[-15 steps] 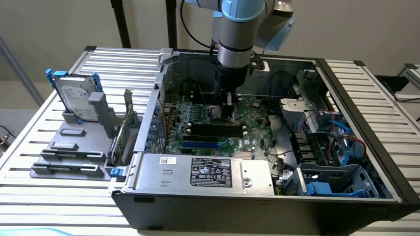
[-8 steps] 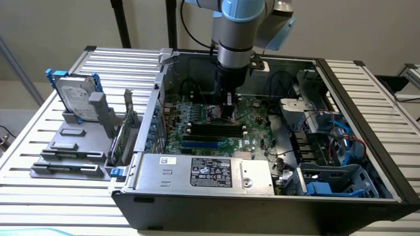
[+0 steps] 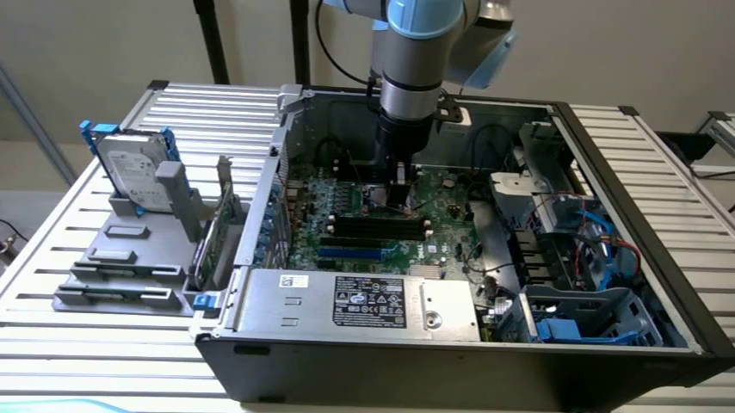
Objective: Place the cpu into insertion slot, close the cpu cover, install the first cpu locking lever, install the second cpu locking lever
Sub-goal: 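Place the cpu into insertion slot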
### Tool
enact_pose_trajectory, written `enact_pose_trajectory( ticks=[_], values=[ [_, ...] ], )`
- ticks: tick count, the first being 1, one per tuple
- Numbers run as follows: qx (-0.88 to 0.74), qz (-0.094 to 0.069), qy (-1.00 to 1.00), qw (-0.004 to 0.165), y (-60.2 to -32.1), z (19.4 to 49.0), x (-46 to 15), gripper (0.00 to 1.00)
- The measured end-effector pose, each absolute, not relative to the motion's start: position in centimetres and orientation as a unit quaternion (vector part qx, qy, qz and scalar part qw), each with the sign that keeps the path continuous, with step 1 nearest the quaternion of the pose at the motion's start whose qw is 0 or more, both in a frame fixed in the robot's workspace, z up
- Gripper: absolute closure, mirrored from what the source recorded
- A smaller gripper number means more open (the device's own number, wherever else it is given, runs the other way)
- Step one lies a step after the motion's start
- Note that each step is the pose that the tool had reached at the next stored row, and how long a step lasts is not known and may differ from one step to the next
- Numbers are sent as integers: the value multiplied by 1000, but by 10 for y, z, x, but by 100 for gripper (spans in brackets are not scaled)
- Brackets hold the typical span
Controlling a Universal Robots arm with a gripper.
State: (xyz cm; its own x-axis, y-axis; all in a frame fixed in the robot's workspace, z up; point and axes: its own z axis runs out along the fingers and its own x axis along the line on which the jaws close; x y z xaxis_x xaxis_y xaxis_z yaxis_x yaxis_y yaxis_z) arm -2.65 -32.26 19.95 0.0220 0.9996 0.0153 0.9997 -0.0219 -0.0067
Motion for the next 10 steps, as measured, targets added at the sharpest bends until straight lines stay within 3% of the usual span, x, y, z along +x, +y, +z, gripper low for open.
enact_pose_trajectory(
  ticks=[10],
  values=[
    [-714,-3,-700,7,-323,199,-26,46]
  ],
)
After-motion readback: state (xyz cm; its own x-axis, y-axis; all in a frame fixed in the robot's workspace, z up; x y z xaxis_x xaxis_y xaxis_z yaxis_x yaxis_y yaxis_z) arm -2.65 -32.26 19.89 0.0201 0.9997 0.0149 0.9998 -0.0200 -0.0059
